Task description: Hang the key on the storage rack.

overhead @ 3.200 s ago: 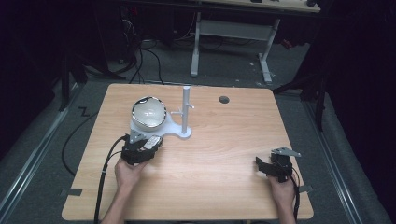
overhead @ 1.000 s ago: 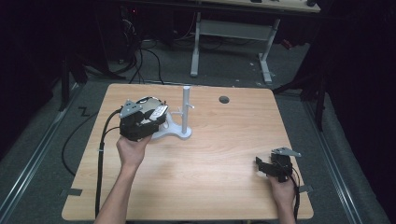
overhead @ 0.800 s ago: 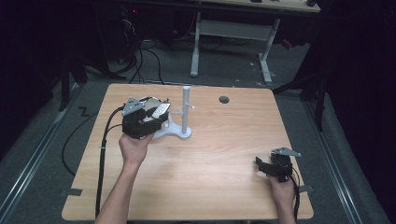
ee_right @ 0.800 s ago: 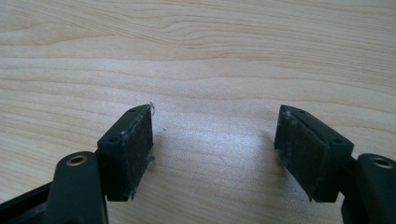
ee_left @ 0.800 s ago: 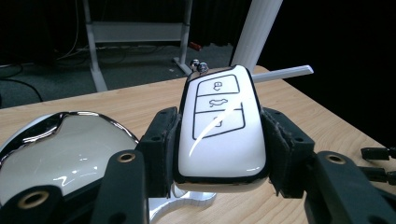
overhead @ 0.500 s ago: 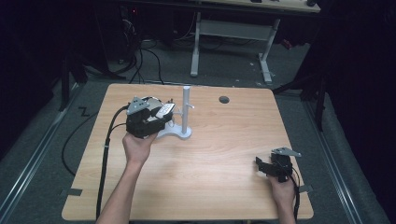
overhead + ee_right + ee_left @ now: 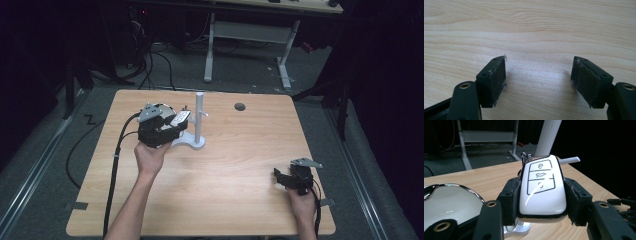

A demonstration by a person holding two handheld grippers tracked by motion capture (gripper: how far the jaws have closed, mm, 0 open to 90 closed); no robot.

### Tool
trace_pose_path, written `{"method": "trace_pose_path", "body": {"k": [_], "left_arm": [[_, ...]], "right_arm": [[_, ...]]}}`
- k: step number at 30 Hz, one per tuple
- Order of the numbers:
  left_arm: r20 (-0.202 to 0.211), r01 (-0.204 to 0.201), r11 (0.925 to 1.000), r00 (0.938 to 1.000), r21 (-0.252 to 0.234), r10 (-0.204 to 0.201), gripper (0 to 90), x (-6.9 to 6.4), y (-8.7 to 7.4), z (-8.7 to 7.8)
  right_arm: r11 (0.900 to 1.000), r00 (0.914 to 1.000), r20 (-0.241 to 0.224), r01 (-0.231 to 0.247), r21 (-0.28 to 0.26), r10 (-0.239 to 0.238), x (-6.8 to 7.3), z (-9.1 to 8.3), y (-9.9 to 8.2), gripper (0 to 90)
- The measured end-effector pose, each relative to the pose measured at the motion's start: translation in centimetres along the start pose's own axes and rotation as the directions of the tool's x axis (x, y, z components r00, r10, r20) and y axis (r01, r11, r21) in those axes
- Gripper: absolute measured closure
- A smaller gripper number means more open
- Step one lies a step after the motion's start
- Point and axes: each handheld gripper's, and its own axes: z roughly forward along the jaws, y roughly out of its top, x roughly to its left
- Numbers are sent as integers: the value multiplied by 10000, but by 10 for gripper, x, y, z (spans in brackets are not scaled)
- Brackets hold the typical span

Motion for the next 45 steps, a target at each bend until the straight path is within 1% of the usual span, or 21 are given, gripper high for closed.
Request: {"method": "trace_pose_path", "body": {"k": [1,3,4,5,6,7,9,10,11,12,13,16,24,29,30,31,34,36,42,45], "left_arm": [[0,0,10000,10000,0,0,502,0,0,0],[82,-170,9999,9998,5,170,502,-6,-2,0],[82,-170,9999,9998,5,170,501,-6,-2,0],[161,-271,9996,9995,23,271,502,-11,-5,0],[161,-271,9996,9995,23,271,502,-11,-5,0],[237,-263,9996,9994,65,261,501,-13,-9,1],[256,-274,9995,9993,126,270,501,-14,-11,1],[253,-338,9992,9991,225,332,501,-15,-15,3],[253,-338,9992,9991,225,332,501,-15,-15,3],[261,-336,9991,9991,277,329,501,-16,-20,4],[261,-336,9991,9991,277,329,501,-16,-20,4],[300,-372,9985,9989,404,360,501,-18,-27,6],[369,-484,9967,9983,654,460,501,-23,-35,15],[279,-581,9946,9980,855,559,500,-25,-39,19],[188,-650,9931,9978,978,634,500,-25,-43,23],[188,-650,9931,9978,978,634,500,-25,-43,23],[66,-664,9915,9978,1116,661,499,-25,-49,27],[2,-685,9894,9976,1281,690,499,-24,-53,30],[-167,-733,9873,9969,1409,764,498,-23,-60,34],[-432,-883,9848,9945,1493,957,497,-23,-65,37]], "right_arm": [[10000,10000,0,0,0,0,0,0,0,283],[10000,10000,1,0,1,0,0,0,0,283],[10000,10000,1,0,1,0,0,0,0,283],[10000,10000,4,4,4,-4,0,0,0,283],[10000,10000,4,4,4,-4,0,0,0,283],[10000,10000,8,6,4,-6,0,0,0,282],[10000,10000,10,35,-1,-35,0,0,0,282],[10000,10000,13,42,-2,-42,0,0,0,282],[10000,10000,13,42,-2,-42,0,0,0,282],[10000,10000,15,45,2,-45,0,0,0,283],[10000,10000,15,45,2,-45,0,0,0,283],[10000,10000,16,44,-1,-44,0,0,0,283],[10000,10000,19,46,1,-46,0,0,0,282],[10000,10000,19,48,1,-48,0,0,0,282],[10000,10000,18,45,1,-45,0,0,0,282],[10000,10000,18,45,1,-45,0,0,0,282],[10000,10000,21,47,0,-47,0,0,0,282],[10000,10000,21,50,1,-50,0,0,0,282],[10000,10000,22,49,1,-49,0,0,0,282],[10000,10000,21,47,2,-47,0,0,0,282]]}}
